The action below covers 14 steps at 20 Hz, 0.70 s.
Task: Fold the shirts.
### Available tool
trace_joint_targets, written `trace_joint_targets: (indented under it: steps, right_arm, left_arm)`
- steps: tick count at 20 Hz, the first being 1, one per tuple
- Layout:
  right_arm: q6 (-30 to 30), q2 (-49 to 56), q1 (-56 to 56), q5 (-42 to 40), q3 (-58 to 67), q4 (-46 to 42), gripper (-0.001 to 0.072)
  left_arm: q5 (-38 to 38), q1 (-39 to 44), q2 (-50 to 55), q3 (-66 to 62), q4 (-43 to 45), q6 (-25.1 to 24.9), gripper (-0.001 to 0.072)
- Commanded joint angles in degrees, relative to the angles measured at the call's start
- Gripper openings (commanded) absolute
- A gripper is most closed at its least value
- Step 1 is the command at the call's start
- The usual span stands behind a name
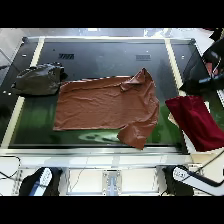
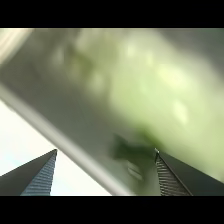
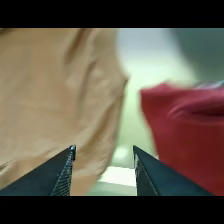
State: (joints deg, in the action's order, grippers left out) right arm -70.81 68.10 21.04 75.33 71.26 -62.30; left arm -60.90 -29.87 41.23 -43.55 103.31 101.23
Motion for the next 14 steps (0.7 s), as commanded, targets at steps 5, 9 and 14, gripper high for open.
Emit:
trace_joint_targets:
  steps: [5, 9, 14]
  right_arm:
    - [3.0, -6.7, 1.1, -7.2, -14.3, 12.1, 0.0413]
    - [4.1, -6.7, 1.1, -7.1, -14.3, 13.0, 0.0413]
    - [4.1, -6.7, 1.1, -7.0, -14.3, 13.0, 0.0413]
  left_arm:
    - [-6.0, -16.2, -4.7, 24.9, -50.2, -11.8, 0.0696]
    - [-5.8, -22.1, 4.0, 24.9, -63.0, -19.4, 0.0597]
    - [-4.8, -22.8, 14.5, 24.9, -65.2, -22.8, 0.0599]
